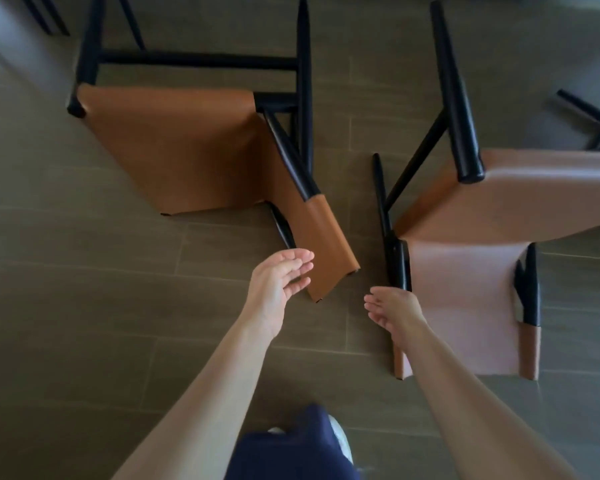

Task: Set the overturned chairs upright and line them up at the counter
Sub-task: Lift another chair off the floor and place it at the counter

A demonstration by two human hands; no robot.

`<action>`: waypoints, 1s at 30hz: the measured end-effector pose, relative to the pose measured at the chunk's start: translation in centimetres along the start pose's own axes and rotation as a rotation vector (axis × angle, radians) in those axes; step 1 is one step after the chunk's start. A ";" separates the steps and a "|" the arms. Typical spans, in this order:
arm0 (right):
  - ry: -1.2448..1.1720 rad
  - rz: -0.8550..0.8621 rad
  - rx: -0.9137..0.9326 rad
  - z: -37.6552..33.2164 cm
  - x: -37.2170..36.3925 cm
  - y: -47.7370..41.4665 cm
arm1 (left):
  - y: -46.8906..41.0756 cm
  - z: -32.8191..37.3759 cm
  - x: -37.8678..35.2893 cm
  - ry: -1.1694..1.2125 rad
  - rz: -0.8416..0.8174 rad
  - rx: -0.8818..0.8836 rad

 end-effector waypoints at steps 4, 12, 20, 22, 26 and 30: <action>0.225 -0.064 0.113 4.2 -2.2 -8.3 | -5.7 -7.2 2.9 0.023 0.028 0.035; 0.368 -0.044 0.335 6.9 -5.9 -20.0 | -16.3 -13.5 5.6 -0.079 -0.076 -0.037; 0.418 -0.077 0.540 7.9 -9.7 -25.1 | -20.6 -16.4 7.1 -0.255 -0.063 -0.069; 0.488 -0.062 0.579 8.2 -10.3 -25.4 | -20.7 -17.2 7.4 -0.342 0.008 -0.055; 0.656 0.002 0.669 7.9 -11.5 -25.5 | -20.2 -19.5 7.6 -0.439 0.120 0.002; 0.701 0.075 0.696 7.3 -11.9 -25.3 | -20.0 -20.2 7.4 -0.508 0.131 0.033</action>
Point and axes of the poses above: each hand's wrist, its own y-axis away from the middle knuckle, its own x-axis out of the back of the hand, z = x × y, the point moved 5 cm from there along -y, towards the middle knuckle, and after that the axes turned 7 degrees about y, right-handed, at the moved point
